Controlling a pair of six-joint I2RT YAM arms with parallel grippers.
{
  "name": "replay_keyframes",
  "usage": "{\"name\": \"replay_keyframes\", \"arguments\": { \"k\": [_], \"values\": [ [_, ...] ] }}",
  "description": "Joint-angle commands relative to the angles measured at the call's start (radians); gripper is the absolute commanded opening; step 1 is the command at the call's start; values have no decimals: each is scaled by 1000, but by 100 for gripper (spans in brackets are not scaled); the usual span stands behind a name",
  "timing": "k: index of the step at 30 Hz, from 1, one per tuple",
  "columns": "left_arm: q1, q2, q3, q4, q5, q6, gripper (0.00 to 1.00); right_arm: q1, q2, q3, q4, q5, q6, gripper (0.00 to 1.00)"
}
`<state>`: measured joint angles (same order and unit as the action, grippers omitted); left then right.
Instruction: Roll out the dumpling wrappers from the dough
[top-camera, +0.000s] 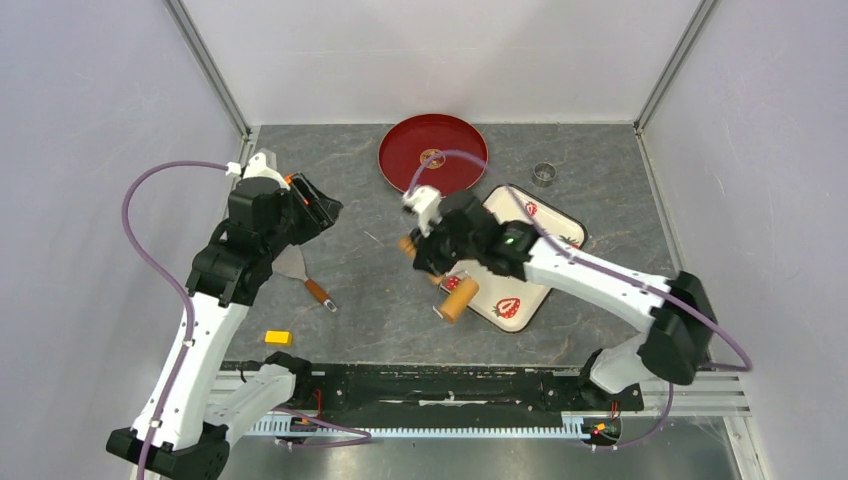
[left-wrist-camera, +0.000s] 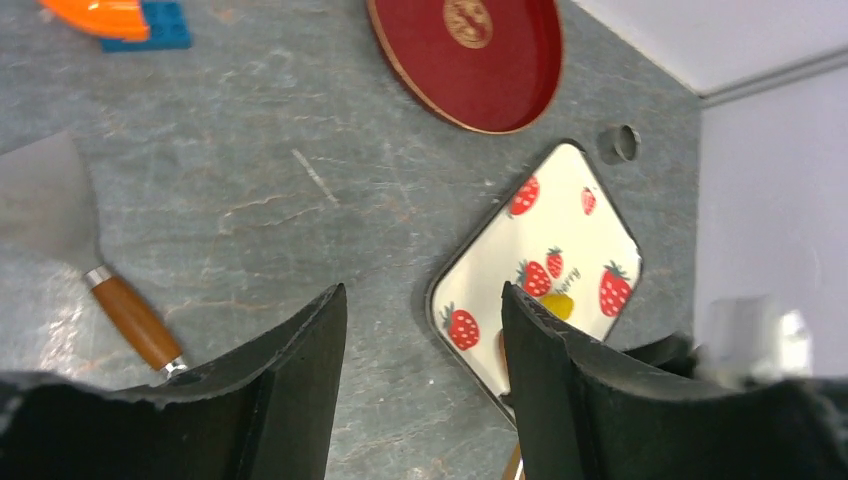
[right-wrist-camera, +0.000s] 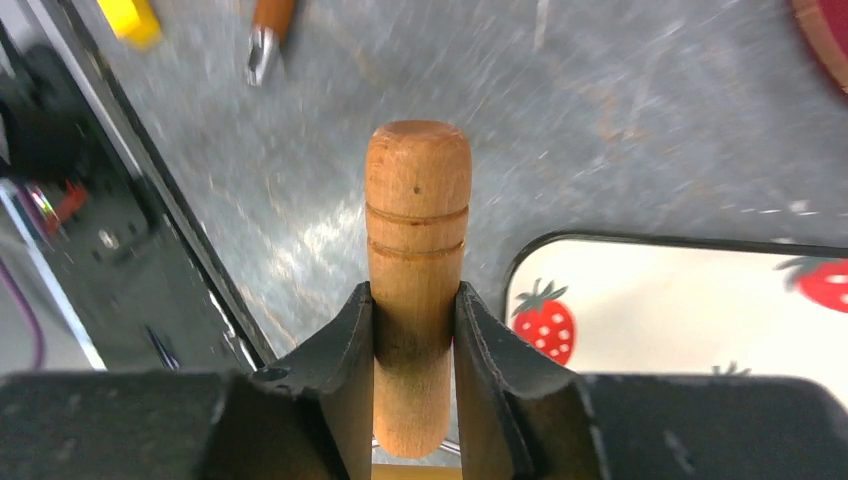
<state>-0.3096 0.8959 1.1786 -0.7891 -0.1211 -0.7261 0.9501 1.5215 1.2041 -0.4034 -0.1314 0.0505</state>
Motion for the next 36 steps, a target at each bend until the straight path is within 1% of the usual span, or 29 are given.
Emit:
{"name": "replay_keyframes", "arguments": {
  "k": [1,3,4,6,7,8,10,13,17,20,31,33,36],
  "values": [
    [0,30,55,90,172,127,63,-124,-157,-15,140,-47,144,0],
    [1,63,42,138,313,125,63,-179,-220,-52,202,-58,191,0],
    [0,86,32,169,416,121,62,-203,-252,-73,240,-57,214,0],
    [-4,131,-5,251,598,98,59,-238,-300,-106,300,-50,255,0],
    [-12,150,-23,301,662,77,57,-248,-316,-120,326,-49,266,0],
    [-26,170,-41,330,718,58,56,-256,-330,-127,347,-48,274,0],
    [-69,208,-54,369,786,60,56,-262,-343,-122,363,-49,277,0],
    [-124,273,-37,381,856,84,55,-266,-341,-110,366,-57,277,0],
    [-163,353,1,384,896,94,55,-267,-334,-111,381,-73,288,0],
    [-183,399,32,375,923,120,53,-268,-320,-111,389,-89,291,0],
    [-273,486,43,355,893,113,50,-274,-277,-81,382,-107,298,0],
    [-288,496,37,346,877,115,48,-275,-273,-75,383,-108,302,0],
    [-301,502,28,344,864,111,42,-275,-270,-71,386,-106,311,0]
  ]
}}
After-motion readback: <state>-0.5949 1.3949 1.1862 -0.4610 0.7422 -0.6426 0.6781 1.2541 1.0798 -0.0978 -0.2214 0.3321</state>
